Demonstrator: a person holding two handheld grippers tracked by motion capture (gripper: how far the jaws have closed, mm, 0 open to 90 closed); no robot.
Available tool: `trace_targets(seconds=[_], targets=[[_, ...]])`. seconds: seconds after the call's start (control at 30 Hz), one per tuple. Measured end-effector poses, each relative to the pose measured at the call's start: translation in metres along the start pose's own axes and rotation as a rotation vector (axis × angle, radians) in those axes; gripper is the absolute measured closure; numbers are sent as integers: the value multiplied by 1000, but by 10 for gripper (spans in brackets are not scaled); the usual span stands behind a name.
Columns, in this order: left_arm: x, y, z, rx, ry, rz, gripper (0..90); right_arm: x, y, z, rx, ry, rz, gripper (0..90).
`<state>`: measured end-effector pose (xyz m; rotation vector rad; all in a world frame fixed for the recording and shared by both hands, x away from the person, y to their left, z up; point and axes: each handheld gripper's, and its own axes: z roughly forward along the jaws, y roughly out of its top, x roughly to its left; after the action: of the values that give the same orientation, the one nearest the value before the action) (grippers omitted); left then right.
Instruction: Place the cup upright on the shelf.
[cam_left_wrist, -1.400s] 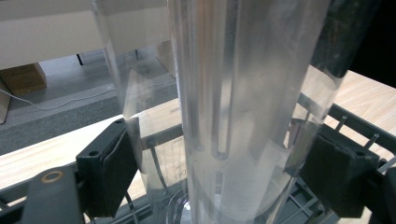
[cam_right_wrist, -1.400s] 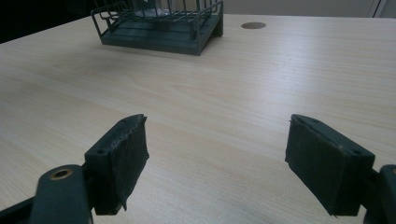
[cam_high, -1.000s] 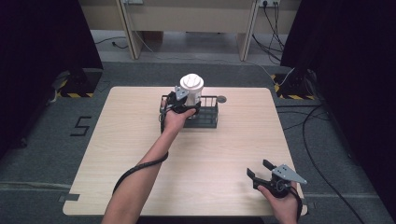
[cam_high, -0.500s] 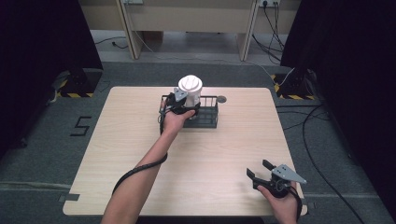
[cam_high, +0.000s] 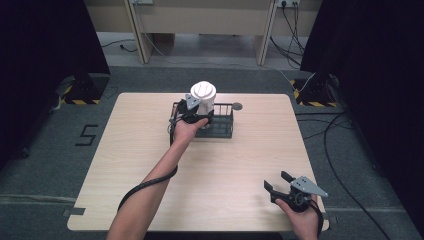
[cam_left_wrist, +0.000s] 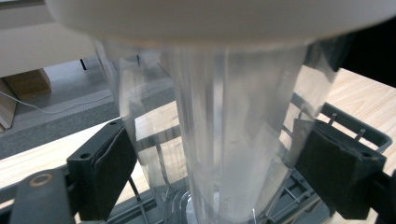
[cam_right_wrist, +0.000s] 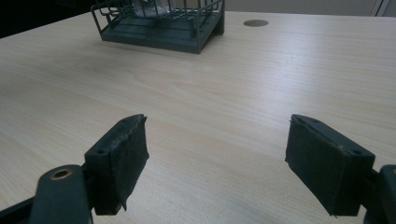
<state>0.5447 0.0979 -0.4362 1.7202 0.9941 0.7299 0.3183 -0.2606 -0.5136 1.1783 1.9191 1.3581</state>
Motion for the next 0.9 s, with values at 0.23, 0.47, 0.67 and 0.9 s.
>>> trace_targets(seconds=[0.23, 0.47, 0.67, 0.9], targets=[[1, 1, -12, -11, -9, 9, 144, 0, 0, 0, 0, 0, 1, 214], [1, 2, -28, -20, -19, 29, 144, 0, 0, 0, 0, -1, 0, 213], [4, -2, -39, -9, -26, 32, 145, 0, 0, 0, 0, -2, 1, 213], [6, -8, -52, -10, -26, 37, 145, 0, 0, 0, 0, -3, 1, 213]])
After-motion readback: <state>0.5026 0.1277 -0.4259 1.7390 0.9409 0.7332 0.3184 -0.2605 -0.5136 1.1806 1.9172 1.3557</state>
